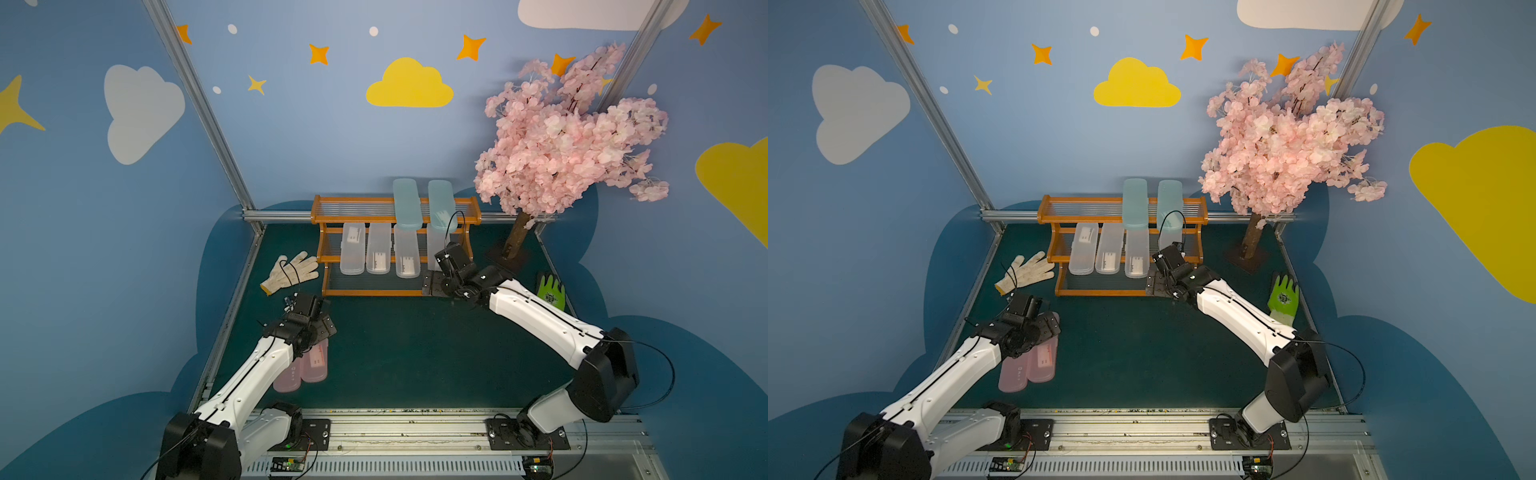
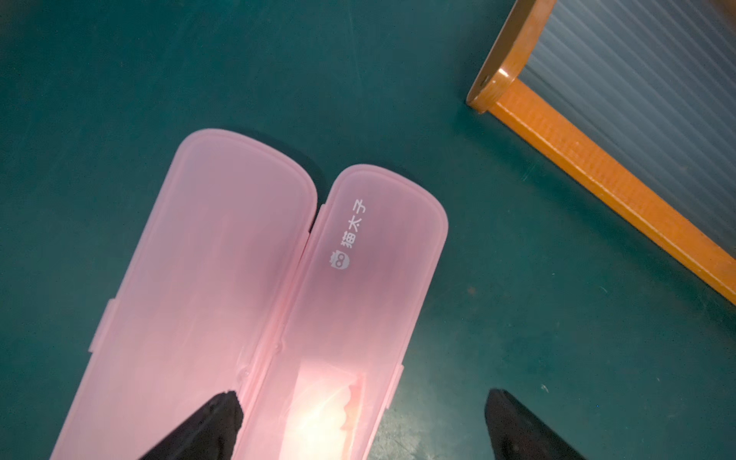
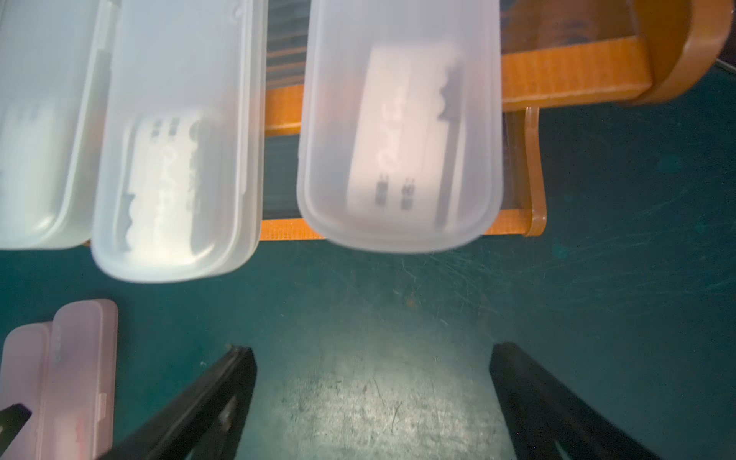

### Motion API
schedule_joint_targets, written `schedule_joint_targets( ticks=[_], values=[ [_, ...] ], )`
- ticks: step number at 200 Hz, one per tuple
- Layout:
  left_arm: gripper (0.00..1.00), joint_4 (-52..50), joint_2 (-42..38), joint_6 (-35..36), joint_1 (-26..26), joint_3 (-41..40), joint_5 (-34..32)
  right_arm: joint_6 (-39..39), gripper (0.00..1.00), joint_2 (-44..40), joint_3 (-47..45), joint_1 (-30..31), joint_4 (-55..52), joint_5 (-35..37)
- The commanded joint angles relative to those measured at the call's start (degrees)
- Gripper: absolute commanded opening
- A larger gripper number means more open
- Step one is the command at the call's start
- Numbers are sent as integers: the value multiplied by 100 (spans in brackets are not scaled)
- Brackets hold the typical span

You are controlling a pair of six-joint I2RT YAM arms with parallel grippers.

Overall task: Place the pencil cases on the shelf according to color
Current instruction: Place the pencil case on the shelf, then pick up the pencil case from the center of the board.

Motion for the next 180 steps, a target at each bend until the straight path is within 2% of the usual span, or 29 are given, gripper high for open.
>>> schedule_joint_targets(
  ticks=[1,34,74,95,143,159,180],
  values=[
    [100,66,-63,-363,42,-317,77,216,98,-306,-304,208,-32,208],
    [100,368,120,-316,40,-477,396,385,98,-690,-809,477,-43,255],
    [100,593,1041,-132,2,-328,1107,433,97,-1173,-1296,729,-124,343],
    [100,639,1638,-135,-408,-81,1367,363,97,-1453,-1491,827,-211,420],
    [100,421,2404,-683,-2064,734,930,107,97,-2143,-1939,976,-130,315],
    [100,220,2325,-826,-2316,897,619,74,97,-2273,-2035,1007,-53,193],
    [100,-195,1890,-832,-2334,1014,164,64,97,-2297,-2166,1074,189,-21]
  ],
)
